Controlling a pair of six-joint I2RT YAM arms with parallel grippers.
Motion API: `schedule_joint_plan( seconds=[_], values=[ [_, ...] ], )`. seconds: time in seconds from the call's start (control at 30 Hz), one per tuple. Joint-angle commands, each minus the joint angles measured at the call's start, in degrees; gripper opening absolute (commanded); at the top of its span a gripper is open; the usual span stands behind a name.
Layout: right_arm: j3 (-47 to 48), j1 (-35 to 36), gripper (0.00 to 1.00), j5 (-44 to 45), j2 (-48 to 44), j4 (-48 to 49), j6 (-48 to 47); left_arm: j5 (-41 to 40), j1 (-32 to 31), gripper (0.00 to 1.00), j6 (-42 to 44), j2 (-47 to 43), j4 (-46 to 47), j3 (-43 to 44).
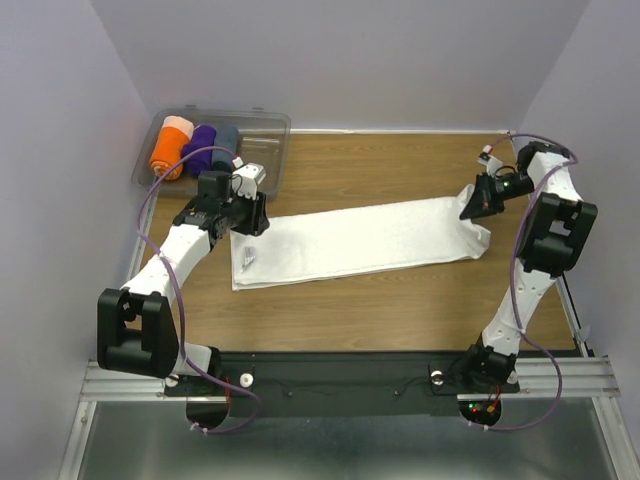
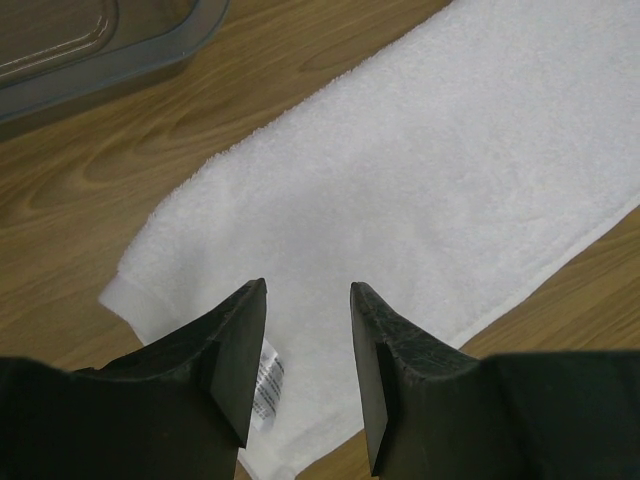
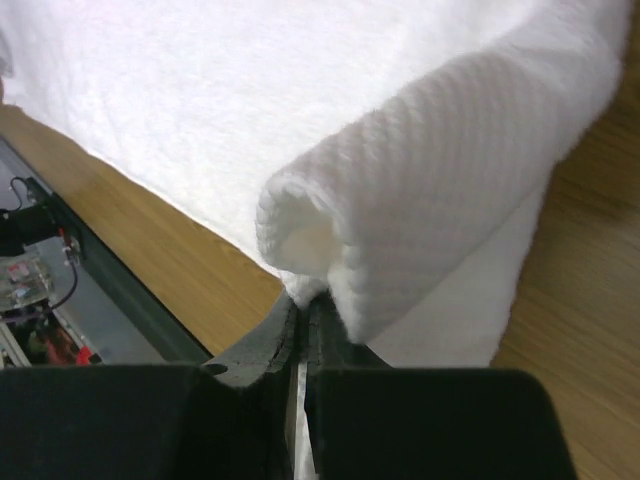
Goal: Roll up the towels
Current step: Fold the towel
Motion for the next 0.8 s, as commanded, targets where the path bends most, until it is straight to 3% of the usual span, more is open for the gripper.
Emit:
schedule_joint_plan(
  seconds=[0.0,0.37,0.77],
  values=[
    [-0.58,4.22,0.0,-6.23,-4.27,-0.06,3.37,2.0,0.75,0.51,-0.72,-1.33,1.49,1.18],
    [-11.56,15.3,0.01,-8.7,-5.68,14.25,15.4,2.08,1.01,0.51,-0.54,-0.72,0.61,2.41],
    [-16.23,23.12,0.0,-6.15,-5.95,25.78,25.16,1.73,1.19,0.51,-0.45,0.16,0.35,2.67]
  ],
)
